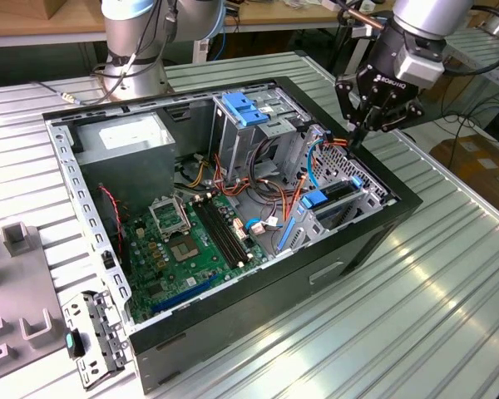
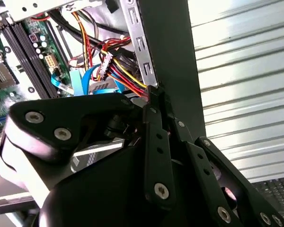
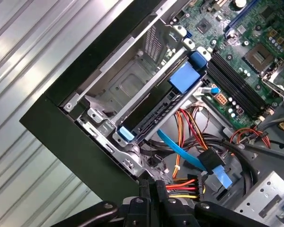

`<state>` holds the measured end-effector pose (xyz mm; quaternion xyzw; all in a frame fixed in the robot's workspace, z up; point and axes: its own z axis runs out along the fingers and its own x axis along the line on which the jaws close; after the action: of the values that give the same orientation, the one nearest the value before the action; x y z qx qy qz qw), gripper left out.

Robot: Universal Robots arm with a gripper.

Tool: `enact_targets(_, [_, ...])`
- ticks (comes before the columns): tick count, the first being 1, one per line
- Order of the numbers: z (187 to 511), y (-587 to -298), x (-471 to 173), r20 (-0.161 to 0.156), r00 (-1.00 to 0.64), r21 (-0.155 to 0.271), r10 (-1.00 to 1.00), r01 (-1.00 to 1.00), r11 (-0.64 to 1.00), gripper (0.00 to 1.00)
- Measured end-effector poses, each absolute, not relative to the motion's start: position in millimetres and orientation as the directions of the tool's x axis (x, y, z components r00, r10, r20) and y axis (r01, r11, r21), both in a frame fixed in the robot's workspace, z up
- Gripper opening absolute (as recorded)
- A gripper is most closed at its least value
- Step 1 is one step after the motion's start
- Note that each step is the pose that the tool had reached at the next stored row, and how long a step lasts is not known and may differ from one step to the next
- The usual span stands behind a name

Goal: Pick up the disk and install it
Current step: 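Insert the first disk wire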

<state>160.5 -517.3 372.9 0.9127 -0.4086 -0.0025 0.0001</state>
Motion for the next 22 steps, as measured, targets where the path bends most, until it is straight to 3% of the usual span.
enact_targets(22, [368, -517, 150, -0.003, 0.369, 0.002, -0.929, -0.929, -0.369, 0.17])
